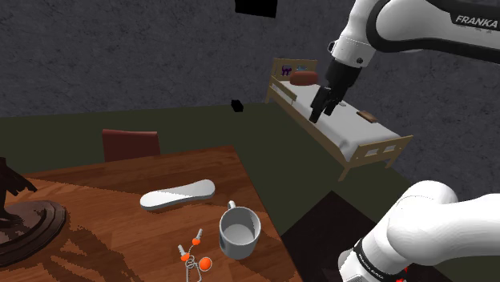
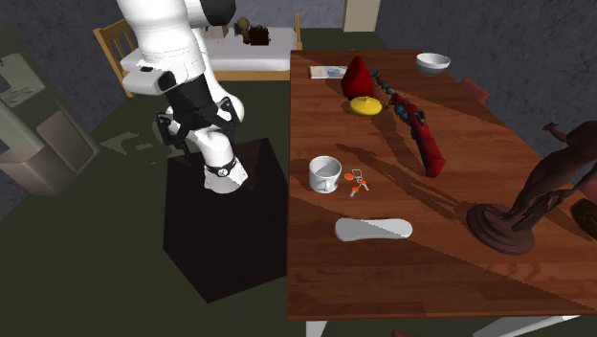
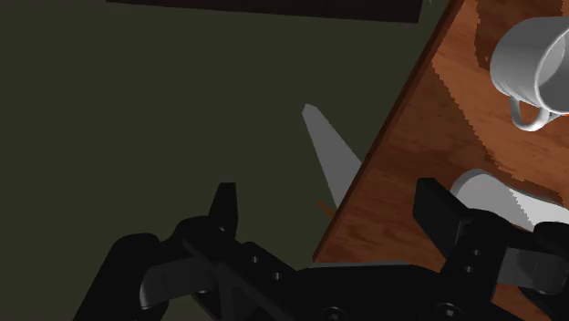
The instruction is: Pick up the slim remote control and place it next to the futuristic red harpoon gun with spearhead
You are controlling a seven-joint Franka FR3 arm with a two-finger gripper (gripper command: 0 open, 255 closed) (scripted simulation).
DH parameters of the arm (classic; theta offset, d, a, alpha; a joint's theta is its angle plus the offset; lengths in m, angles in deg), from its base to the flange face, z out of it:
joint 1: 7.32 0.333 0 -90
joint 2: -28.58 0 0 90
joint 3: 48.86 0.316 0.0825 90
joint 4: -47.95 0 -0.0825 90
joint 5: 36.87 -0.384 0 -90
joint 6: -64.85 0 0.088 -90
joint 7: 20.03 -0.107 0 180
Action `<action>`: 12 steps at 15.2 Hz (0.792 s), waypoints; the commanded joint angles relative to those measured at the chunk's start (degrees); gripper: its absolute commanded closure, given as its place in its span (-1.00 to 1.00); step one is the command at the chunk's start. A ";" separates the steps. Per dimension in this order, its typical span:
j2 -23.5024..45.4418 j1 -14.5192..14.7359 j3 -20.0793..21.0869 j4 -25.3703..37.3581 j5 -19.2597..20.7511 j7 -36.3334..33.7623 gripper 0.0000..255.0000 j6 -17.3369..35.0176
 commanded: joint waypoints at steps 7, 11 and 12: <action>10.39 4.15 2.41 2.16 -0.67 5.00 -1.00 7.83; 17.42 6.60 4.27 4.49 -0.82 8.15 -1.00 12.25; 19.17 7.18 4.77 5.16 -0.80 8.90 -1.00 13.26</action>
